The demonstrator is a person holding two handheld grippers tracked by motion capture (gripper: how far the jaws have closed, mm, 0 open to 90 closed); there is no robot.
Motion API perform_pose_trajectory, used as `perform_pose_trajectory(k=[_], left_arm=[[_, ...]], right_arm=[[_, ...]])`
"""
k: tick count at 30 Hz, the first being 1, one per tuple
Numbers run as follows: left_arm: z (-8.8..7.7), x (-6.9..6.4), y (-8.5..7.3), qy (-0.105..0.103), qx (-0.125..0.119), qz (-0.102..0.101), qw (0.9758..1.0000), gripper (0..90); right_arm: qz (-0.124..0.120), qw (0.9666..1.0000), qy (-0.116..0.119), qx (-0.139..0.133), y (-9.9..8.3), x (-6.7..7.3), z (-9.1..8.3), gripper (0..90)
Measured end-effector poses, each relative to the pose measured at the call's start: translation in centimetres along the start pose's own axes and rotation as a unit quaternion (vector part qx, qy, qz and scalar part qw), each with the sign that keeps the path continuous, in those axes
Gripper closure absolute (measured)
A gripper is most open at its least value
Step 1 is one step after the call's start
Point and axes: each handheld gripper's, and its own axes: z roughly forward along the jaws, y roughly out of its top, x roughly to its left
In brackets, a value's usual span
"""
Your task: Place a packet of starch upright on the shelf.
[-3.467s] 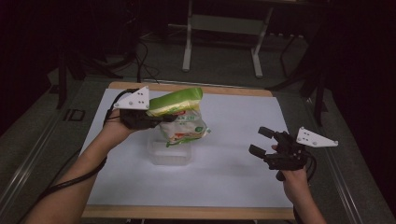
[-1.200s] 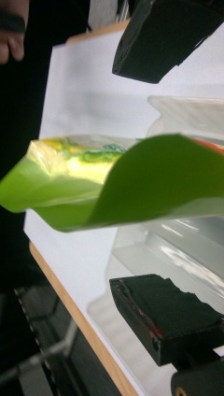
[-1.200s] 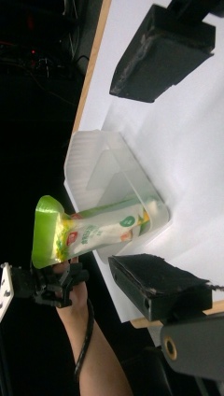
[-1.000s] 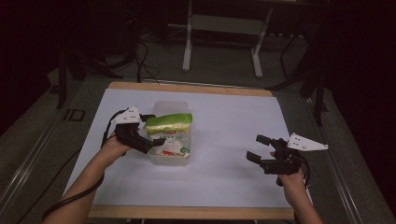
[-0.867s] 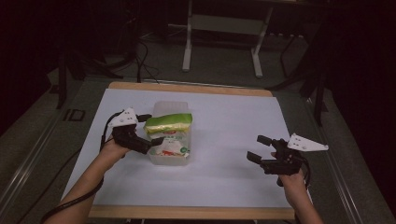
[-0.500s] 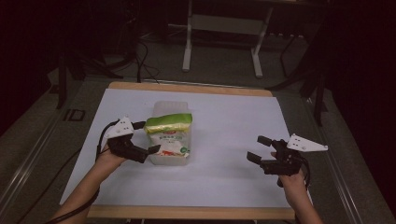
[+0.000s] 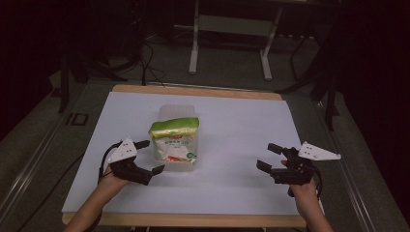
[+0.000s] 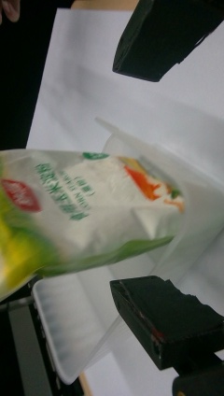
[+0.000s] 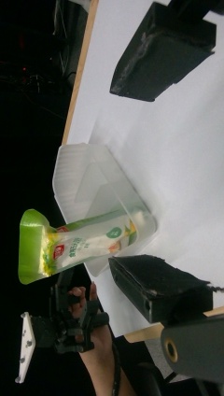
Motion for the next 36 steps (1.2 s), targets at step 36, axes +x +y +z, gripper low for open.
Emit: perform_pose_trajectory(k=[36], left_arm=[[2.3,-6.8,-1.3,-0.127,0.02,0.044,0.9907,0.6]], right_arm=[[-0.025,0.9987,-0.012,0.042,-3.4,0.3,1.3,14.5]])
